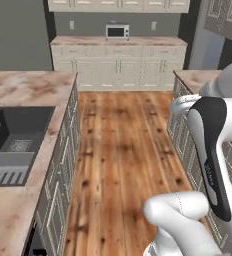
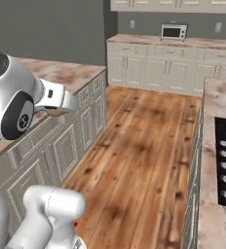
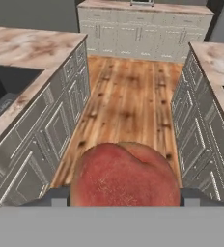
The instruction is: Pick up each peach from the fridge and place one peach on each plate on the dining counter.
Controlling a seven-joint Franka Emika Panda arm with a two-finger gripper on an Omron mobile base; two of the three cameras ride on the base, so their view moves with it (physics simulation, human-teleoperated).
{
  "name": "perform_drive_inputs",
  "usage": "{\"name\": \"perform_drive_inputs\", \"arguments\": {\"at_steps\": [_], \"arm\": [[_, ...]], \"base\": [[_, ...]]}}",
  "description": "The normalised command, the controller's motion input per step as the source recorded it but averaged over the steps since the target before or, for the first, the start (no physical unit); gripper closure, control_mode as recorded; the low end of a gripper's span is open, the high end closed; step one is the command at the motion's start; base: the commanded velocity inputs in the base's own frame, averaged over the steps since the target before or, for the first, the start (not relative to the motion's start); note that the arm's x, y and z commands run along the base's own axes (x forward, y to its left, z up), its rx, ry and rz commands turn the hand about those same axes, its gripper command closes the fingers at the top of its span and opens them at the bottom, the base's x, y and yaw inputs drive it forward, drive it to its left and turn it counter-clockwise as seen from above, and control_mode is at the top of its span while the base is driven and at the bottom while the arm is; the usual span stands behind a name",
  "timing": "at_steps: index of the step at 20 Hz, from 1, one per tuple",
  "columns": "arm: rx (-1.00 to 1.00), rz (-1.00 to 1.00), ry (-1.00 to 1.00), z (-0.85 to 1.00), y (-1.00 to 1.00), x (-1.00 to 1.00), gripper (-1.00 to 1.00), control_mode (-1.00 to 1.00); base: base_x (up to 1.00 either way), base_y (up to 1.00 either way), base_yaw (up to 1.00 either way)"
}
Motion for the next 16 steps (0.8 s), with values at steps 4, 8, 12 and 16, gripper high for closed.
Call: {"name": "perform_drive_inputs", "arguments": {"at_steps": [4, 8, 12, 16], "arm": [[0.00, 0.00, 0.00, 0.00, 0.00, 0.00, 1.00, 1.00], [0.00, 0.00, 0.00, 0.00, 0.00, 0.00, 1.00, 1.00], [0.00, 0.00, 0.00, 0.00, 0.00, 0.00, 1.00, 1.00], [0.00, 0.00, 0.00, 0.00, 0.00, 0.00, 1.00, 1.00]], "base": [[1.00, -0.08, 0.23], [1.00, -0.16, 0.22], [1.00, -0.15, 0.24], [1.00, -0.26, 0.29]]}}
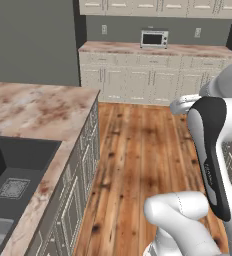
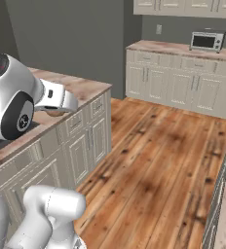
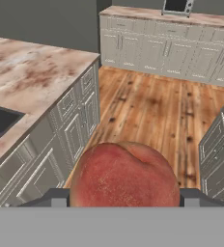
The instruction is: Pick up each peach from the fridge and place one peach on each plate on the dining counter.
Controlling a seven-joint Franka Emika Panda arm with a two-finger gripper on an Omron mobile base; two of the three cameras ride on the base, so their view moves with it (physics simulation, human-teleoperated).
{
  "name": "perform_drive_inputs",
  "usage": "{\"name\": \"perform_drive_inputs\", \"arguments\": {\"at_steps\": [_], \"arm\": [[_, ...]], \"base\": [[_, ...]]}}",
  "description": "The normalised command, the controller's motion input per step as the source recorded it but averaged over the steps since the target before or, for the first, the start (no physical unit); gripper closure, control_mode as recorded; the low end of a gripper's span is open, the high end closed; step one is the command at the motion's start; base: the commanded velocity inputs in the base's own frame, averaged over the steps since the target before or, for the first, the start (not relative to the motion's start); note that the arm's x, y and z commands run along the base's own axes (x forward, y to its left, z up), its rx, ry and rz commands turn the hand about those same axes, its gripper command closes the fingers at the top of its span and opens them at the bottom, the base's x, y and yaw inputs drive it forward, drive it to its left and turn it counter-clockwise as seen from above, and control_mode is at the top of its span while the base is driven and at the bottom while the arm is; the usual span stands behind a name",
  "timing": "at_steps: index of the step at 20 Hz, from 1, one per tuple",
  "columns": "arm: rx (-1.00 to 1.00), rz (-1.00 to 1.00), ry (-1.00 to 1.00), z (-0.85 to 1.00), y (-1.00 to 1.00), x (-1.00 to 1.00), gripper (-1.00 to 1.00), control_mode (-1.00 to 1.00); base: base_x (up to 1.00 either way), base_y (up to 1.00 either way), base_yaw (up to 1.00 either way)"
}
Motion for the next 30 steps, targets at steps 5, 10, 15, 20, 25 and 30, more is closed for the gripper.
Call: {"name": "perform_drive_inputs", "arguments": {"at_steps": [5, 10, 15, 20, 25, 30], "arm": [[0.00, 0.00, 0.00, 0.00, 0.00, 0.00, 1.00, 1.00], [0.00, 0.00, 0.00, 0.00, 0.00, 0.00, 1.00, 1.00], [0.00, 0.00, 0.00, 0.00, 0.00, 0.00, 1.00, 1.00], [0.00, 0.00, 0.00, 0.00, 0.00, 0.00, 1.00, 1.00], [0.00, 0.00, 0.00, 0.00, 0.00, 0.00, 1.00, 1.00], [0.00, 0.00, 0.00, 0.00, 0.00, 0.00, 1.00, 1.00]], "base": [[1.00, -0.42, 0.36], [1.00, -0.47, 0.44], [1.00, -0.52, 0.44], [1.00, -0.65, 0.46], [1.00, -0.69, 0.50], [1.00, -0.77, 0.51]]}}
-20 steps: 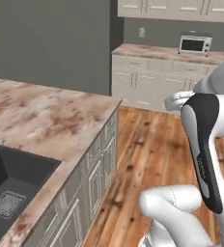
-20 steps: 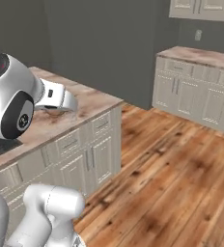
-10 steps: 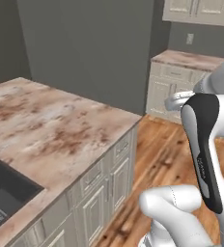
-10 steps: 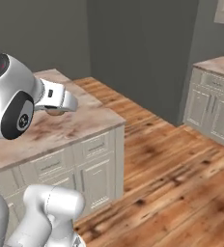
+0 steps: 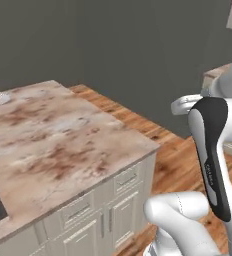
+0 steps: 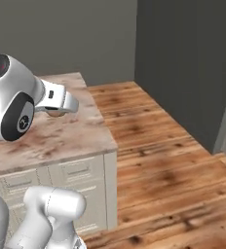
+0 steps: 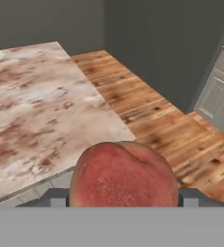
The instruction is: Pick up each peach from the fridge and place one peach on each plate on the dining counter.
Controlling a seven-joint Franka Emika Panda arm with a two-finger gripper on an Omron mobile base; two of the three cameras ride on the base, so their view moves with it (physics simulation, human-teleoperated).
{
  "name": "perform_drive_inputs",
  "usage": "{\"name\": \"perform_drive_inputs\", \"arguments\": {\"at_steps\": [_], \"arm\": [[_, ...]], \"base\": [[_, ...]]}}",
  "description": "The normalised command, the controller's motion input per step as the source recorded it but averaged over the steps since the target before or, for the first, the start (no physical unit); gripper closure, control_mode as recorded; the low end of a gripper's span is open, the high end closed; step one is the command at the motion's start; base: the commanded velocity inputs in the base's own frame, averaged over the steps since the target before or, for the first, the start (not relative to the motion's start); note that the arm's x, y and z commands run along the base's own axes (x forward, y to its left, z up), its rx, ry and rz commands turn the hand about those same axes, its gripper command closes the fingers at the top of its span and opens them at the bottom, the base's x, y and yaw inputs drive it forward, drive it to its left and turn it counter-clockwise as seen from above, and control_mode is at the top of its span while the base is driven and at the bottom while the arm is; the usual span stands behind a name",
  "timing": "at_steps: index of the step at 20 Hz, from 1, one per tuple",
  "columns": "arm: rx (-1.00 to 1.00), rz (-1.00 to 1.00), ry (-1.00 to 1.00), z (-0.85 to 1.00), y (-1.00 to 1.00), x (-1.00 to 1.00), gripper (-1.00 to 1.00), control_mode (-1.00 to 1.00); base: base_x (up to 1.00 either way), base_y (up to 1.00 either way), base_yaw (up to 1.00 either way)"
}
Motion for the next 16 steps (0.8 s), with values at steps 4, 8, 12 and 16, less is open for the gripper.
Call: {"name": "perform_drive_inputs", "arguments": {"at_steps": [4, 8, 12, 16], "arm": [[0.00, 0.00, 0.00, 0.00, 0.00, 0.00, 1.00, 1.00], [0.00, 0.00, 0.00, 0.00, 0.00, 0.00, 1.00, 1.00], [0.00, 0.00, 0.00, 0.00, 0.00, 0.00, 1.00, 1.00], [0.00, 0.00, 0.00, 0.00, 0.00, 0.00, 1.00, 1.00]], "base": [[0.86, -0.86, 0.55], [0.65, -0.85, 0.58], [0.20, -0.92, 0.60], [0.21, -0.89, 0.60]]}}
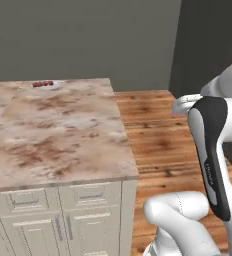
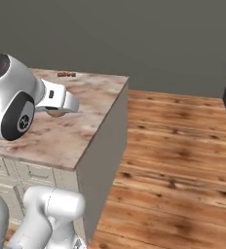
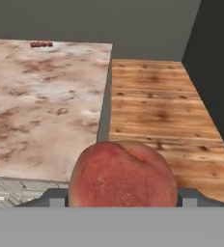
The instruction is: Pick up each peach from the fridge and place one peach on each plate on the dining counter.
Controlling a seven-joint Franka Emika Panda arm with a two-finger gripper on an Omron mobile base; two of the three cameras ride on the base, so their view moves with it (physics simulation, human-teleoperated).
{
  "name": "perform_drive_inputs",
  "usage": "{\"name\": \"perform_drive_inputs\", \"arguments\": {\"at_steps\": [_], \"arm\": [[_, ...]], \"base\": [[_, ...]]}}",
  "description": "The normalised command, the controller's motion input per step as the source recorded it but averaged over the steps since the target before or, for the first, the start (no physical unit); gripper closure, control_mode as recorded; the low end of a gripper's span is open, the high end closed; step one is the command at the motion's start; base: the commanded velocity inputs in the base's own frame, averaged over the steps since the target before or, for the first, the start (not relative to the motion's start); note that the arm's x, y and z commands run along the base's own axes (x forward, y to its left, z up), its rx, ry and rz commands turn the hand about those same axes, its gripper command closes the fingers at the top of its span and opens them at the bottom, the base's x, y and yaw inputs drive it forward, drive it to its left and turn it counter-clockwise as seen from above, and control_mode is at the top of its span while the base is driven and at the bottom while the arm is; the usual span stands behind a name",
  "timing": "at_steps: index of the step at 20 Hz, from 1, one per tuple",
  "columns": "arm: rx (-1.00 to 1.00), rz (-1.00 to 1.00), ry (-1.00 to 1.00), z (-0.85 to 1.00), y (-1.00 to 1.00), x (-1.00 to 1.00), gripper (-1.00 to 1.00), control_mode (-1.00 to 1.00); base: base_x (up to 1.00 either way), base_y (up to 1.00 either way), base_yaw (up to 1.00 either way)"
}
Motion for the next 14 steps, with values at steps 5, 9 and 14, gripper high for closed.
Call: {"name": "perform_drive_inputs", "arguments": {"at_steps": [5, 9, 14], "arm": [[0.00, 0.00, 0.00, 0.00, 0.00, 0.00, 1.00, 1.00], [0.00, 0.00, 0.00, 0.00, 0.00, 0.00, 1.00, 1.00], [0.00, 0.00, 0.00, 0.00, 0.00, 0.00, 1.00, 1.00]], "base": [[0.27, -0.88, 0.61], [0.27, -0.97, 0.57], [0.32, -0.97, 0.56]]}}
